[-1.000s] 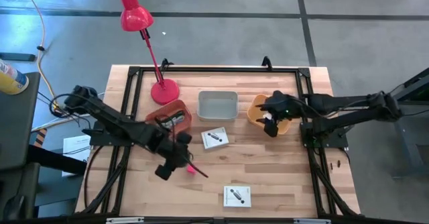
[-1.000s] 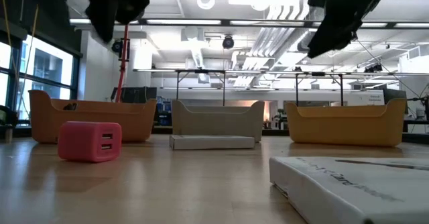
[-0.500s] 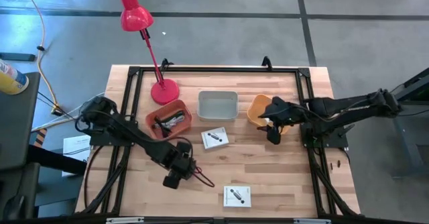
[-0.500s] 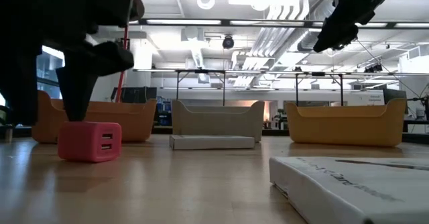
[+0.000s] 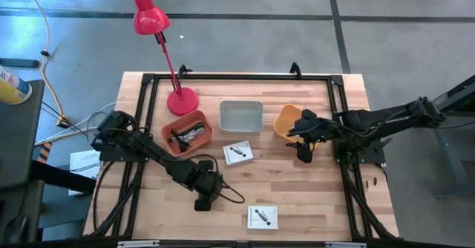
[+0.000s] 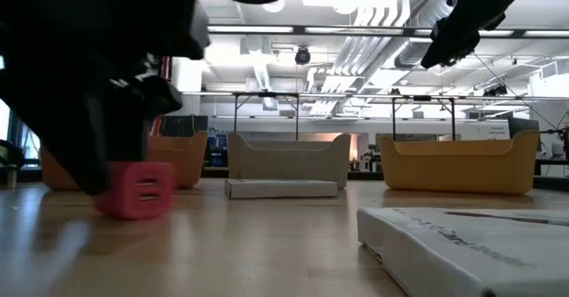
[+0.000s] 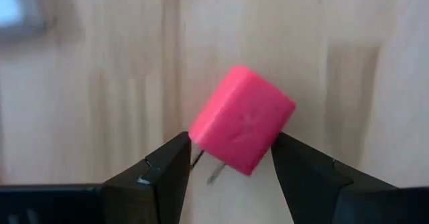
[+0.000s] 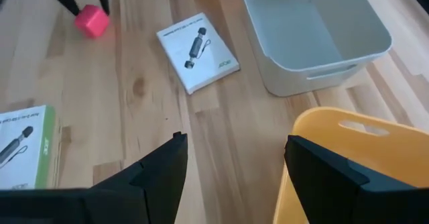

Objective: Pick and place items into bin
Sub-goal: Put the pink charger adapter into the orange bin

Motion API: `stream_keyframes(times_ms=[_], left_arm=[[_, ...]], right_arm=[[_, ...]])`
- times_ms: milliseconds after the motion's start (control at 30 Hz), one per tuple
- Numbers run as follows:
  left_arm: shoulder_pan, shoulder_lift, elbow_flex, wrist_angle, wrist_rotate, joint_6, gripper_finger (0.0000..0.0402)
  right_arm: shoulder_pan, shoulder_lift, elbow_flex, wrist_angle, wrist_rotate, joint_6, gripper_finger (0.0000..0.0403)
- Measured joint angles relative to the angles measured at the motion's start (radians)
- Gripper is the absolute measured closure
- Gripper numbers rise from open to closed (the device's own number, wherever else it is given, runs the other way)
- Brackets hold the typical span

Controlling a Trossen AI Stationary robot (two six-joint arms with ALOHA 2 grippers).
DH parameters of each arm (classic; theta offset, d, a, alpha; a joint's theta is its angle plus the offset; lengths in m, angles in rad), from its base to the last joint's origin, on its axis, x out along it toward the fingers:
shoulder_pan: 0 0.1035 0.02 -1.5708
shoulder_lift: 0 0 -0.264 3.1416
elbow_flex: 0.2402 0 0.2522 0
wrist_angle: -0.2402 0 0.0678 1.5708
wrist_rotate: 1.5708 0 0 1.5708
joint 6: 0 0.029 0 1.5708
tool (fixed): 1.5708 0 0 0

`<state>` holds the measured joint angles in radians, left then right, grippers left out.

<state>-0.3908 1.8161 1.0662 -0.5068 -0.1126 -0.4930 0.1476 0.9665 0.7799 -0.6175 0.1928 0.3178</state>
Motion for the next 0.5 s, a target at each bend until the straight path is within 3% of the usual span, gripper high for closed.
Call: stream_keyframes(times_ms=[300, 500], left_arm=[[0.084, 0.009, -0.002, 0.090, -0.074, -0.056, 0.0209], [0.144, 0.021, 0.000, 0.251, 0.004, 0.071, 0.0209]], right_arm=[[0.022, 0.000, 0.000, -0.066, -0.013, 0.022, 0.0164], [0.070, -0.012, 0.000, -0.133, -0.009, 0.054, 0.0164]])
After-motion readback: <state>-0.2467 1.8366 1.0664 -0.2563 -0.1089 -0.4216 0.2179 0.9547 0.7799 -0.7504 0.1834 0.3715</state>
